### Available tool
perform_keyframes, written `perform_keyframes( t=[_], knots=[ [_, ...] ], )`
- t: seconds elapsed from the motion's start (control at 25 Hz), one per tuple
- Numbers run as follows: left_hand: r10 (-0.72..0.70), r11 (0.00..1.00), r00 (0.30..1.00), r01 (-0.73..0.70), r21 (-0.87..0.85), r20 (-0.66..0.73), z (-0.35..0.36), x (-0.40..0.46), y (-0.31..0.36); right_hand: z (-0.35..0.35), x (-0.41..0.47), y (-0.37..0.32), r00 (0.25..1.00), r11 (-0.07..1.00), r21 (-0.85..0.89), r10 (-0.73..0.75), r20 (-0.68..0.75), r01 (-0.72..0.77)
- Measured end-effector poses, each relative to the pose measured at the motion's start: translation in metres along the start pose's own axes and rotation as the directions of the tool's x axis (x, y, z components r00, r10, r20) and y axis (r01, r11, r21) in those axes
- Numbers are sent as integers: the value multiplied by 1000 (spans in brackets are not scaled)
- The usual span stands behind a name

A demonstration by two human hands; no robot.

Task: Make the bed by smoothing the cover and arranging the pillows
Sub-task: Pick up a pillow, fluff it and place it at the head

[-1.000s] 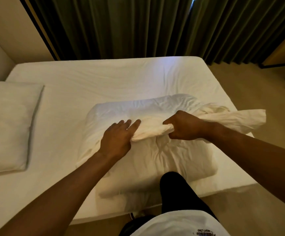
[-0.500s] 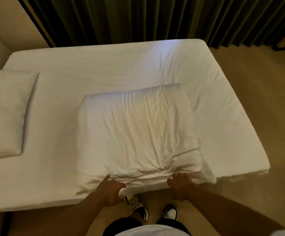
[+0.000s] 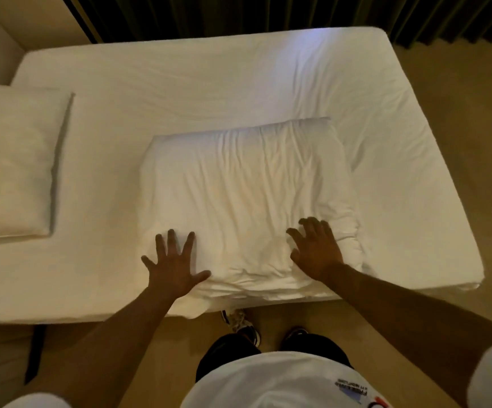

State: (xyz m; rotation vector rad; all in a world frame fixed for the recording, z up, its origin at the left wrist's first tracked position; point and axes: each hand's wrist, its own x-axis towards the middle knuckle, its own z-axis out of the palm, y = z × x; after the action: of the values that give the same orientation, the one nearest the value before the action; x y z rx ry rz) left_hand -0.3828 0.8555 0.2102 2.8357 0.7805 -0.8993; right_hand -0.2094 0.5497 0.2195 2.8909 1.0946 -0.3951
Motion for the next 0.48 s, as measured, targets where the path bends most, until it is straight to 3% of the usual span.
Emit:
perform_keyframes(
  t=[0.2, 0.4, 0.48],
  knots=[
    [-83, 979, 987, 107, -174, 140, 36, 6, 17, 29, -8, 55, 907, 954, -12, 288, 306, -299],
    [-182, 982, 904, 185, 30, 387, 26, 19, 34, 56, -26, 84, 831, 944, 107, 215, 513, -311],
    [-169, 981, 907, 116, 159, 386, -16, 35, 83, 54, -11, 90, 799, 945, 126, 179, 574, -302]
  ],
)
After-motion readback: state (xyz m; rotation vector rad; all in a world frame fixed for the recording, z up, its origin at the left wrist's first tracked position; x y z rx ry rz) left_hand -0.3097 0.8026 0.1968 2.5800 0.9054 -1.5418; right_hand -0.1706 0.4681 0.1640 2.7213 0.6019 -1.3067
